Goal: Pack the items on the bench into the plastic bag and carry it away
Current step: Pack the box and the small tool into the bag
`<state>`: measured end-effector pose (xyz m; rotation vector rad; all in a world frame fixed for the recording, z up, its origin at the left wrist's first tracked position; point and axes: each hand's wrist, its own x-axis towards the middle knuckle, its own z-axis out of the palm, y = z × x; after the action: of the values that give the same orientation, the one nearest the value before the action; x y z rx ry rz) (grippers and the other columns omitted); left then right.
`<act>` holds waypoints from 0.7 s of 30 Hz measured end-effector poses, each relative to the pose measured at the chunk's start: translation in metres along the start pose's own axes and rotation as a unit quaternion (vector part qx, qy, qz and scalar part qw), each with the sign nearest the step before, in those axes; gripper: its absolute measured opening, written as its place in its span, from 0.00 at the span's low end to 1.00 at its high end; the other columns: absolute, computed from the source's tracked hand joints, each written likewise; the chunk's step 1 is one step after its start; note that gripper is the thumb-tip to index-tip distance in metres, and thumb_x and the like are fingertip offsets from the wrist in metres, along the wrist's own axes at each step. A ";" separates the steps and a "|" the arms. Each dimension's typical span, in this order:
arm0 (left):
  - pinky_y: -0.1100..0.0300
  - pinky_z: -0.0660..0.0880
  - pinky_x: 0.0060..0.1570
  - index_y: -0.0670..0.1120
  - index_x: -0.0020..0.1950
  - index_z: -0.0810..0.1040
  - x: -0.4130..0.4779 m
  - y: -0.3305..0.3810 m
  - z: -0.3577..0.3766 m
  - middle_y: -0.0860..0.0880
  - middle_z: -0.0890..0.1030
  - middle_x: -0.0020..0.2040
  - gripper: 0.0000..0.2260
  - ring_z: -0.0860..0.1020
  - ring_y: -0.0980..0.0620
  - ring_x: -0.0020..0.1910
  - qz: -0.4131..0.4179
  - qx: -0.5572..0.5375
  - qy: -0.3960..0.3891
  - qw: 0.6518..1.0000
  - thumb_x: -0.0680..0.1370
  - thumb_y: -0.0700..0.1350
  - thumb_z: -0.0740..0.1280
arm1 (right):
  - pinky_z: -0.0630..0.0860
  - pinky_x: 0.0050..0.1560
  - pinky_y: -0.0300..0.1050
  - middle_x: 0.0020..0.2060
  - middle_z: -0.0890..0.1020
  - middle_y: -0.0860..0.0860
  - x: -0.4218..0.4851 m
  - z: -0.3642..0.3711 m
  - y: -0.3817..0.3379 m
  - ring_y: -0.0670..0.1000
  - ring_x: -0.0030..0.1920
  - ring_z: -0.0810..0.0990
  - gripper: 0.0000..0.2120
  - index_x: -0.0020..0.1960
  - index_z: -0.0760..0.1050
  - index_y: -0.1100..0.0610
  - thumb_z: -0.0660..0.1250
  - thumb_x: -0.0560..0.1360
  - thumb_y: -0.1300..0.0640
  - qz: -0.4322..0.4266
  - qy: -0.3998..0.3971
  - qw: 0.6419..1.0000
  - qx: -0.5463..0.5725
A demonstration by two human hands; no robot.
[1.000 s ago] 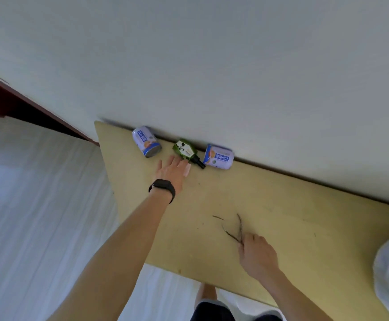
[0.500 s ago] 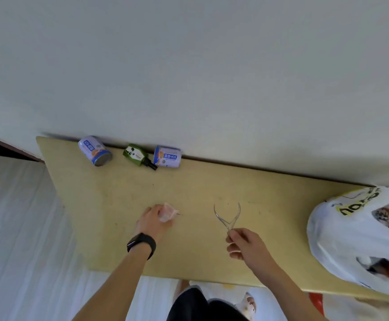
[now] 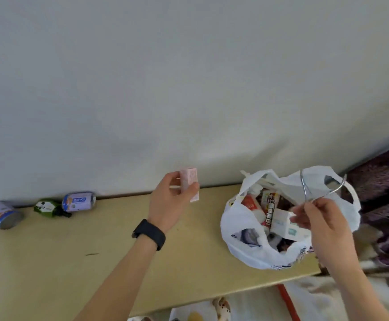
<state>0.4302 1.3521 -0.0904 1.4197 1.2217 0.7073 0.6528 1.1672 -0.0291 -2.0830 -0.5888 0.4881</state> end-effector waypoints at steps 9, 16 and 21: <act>0.70 0.76 0.44 0.56 0.59 0.76 -0.037 0.065 0.142 0.63 0.81 0.52 0.17 0.79 0.67 0.46 0.067 0.076 -0.121 0.987 0.72 0.53 0.75 | 0.73 0.39 0.50 0.32 0.82 0.54 0.051 -0.037 0.107 0.51 0.32 0.75 0.17 0.34 0.77 0.56 0.60 0.76 0.48 0.141 -0.190 0.967 -0.094; 0.52 0.79 0.49 0.54 0.60 0.76 -0.009 0.073 0.197 0.55 0.80 0.55 0.20 0.80 0.54 0.48 0.121 0.308 -0.202 0.922 0.71 0.58 0.71 | 0.71 0.64 0.51 0.66 0.75 0.49 0.089 -0.048 0.122 0.54 0.67 0.69 0.21 0.68 0.70 0.50 0.61 0.77 0.46 -0.041 -0.135 0.952 -0.273; 0.51 0.77 0.49 0.52 0.62 0.72 0.010 0.055 0.237 0.52 0.77 0.56 0.21 0.78 0.48 0.51 0.156 0.506 -0.266 0.806 0.72 0.59 0.67 | 0.41 0.77 0.59 0.78 0.54 0.44 0.087 -0.075 0.169 0.55 0.79 0.39 0.32 0.73 0.61 0.39 0.64 0.71 0.49 -0.125 -0.266 0.859 -0.420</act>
<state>0.6646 1.2875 -0.0969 2.5222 0.9054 -0.2622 0.8015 1.0853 -0.1426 -2.6114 -1.6128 0.7505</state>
